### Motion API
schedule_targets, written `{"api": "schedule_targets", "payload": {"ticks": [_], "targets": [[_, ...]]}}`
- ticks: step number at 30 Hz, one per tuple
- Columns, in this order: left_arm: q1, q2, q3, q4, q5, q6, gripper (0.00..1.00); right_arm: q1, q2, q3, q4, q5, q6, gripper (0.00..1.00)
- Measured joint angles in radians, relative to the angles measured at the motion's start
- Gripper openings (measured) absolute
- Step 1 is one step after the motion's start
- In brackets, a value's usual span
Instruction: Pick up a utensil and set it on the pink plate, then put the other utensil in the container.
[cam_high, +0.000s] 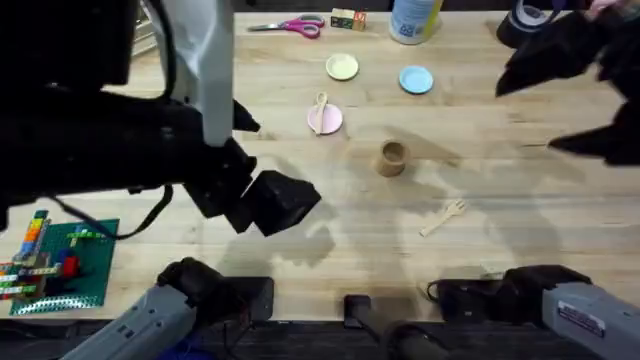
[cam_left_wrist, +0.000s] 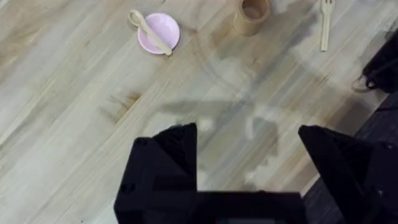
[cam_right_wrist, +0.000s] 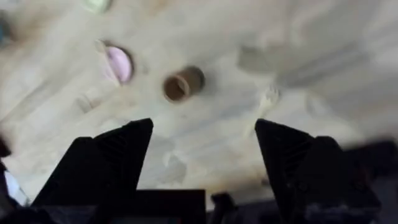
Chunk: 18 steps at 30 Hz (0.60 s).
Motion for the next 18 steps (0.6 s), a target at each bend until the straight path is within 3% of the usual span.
{"api": "schedule_targets", "payload": {"ticks": [10,18], "targets": [[0.0,0.01,-0.002,0.0,0.0,0.003,0.993,0.186,0.196,-0.008,-0.105,0.109,0.356,0.996],[0.0,0.01,-0.002,0.0,0.0,0.003,0.993,0.29,0.193,-0.203,-0.003,0.123,0.441,0.993]]}}
